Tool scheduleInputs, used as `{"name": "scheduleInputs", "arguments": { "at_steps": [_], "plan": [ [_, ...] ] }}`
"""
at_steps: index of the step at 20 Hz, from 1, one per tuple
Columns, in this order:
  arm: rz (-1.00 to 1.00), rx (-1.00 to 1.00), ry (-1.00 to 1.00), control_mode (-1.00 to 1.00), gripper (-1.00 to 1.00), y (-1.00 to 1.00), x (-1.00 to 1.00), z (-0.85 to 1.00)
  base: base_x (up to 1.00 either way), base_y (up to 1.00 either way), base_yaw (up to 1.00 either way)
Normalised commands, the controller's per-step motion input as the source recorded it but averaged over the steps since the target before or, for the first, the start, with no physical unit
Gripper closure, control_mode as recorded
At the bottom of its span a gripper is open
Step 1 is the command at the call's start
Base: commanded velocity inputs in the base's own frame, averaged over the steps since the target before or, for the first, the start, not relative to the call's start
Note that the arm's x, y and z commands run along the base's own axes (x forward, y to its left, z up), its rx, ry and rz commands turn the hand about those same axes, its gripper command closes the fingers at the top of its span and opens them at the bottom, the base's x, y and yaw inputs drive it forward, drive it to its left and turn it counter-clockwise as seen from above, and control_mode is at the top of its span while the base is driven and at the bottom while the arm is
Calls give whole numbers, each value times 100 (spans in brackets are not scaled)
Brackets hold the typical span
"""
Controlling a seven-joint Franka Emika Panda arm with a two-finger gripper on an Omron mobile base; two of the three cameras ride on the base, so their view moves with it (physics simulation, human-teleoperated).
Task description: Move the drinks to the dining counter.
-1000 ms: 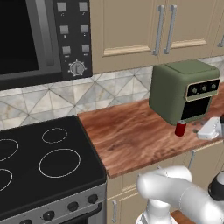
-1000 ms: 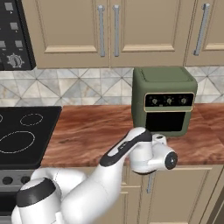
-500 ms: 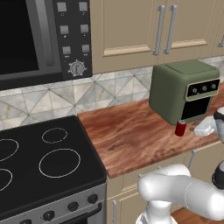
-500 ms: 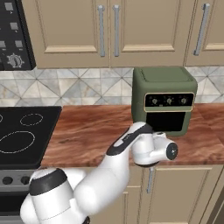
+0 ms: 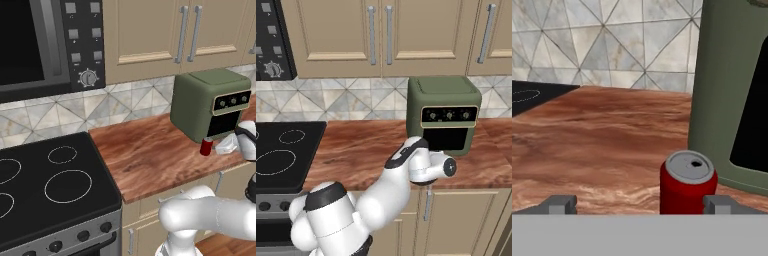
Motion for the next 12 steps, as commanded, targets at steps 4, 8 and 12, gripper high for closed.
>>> {"name": "scheduleInputs", "arguments": {
  "at_steps": [4, 8, 12],
  "plan": [
    [0, 0, 4, -100, -100, -8, 30, -22, 0, 0, 0],
    [0, 0, 3, -100, -100, -13, 29, -18, 0, 0, 0],
    [0, 0, 3, -100, -100, -19, 28, -16, 0, 0, 0]
  ]
}}
